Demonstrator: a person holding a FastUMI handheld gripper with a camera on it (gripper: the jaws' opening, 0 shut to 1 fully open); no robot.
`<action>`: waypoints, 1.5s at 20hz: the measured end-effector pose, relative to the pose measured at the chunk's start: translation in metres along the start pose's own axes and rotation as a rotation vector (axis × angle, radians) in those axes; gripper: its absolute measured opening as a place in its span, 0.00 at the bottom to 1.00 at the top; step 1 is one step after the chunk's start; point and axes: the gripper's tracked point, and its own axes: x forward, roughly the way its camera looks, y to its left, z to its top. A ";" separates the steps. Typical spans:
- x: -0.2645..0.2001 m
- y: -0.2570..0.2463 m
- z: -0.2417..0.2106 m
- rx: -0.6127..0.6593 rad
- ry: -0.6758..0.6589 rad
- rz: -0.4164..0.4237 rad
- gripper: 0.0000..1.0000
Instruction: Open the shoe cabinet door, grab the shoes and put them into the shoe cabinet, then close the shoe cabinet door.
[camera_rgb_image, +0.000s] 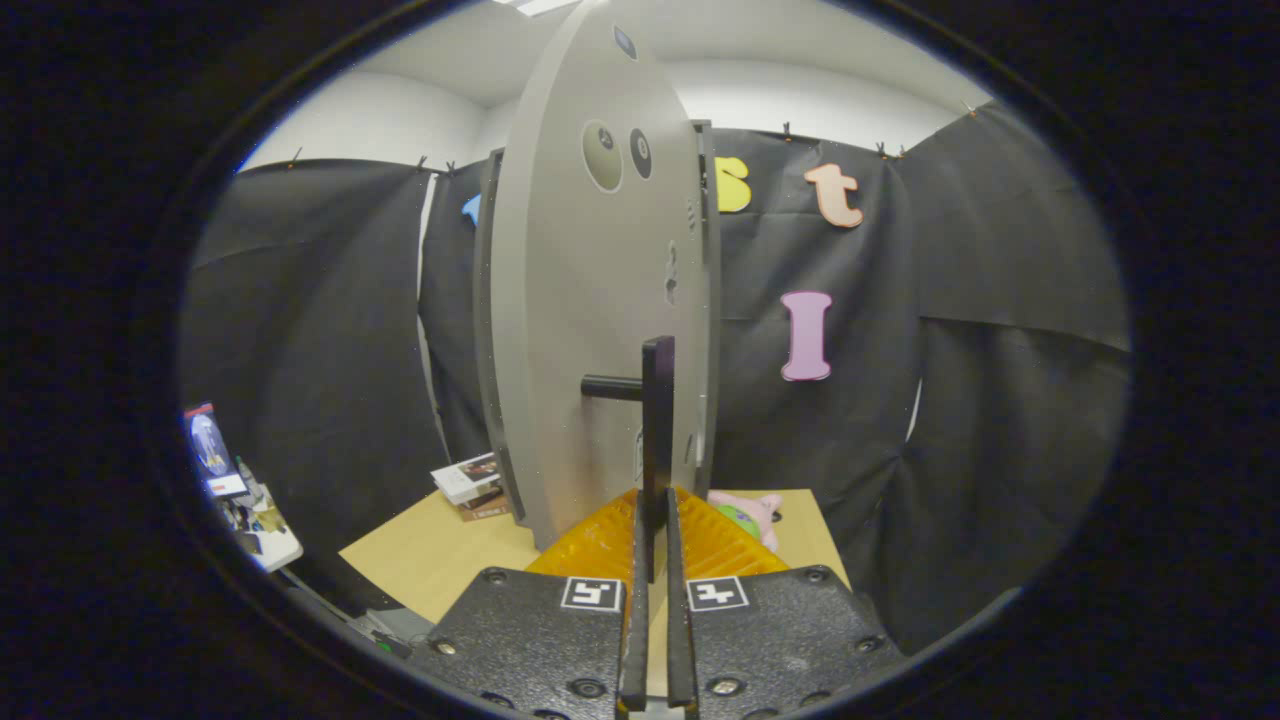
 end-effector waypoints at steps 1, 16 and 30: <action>-0.002 -0.018 0.000 0.002 -0.005 -0.020 0.08; -0.010 -0.042 -0.008 0.073 -0.029 0.035 0.04; -0.113 0.082 -0.022 0.004 -0.133 -0.082 0.89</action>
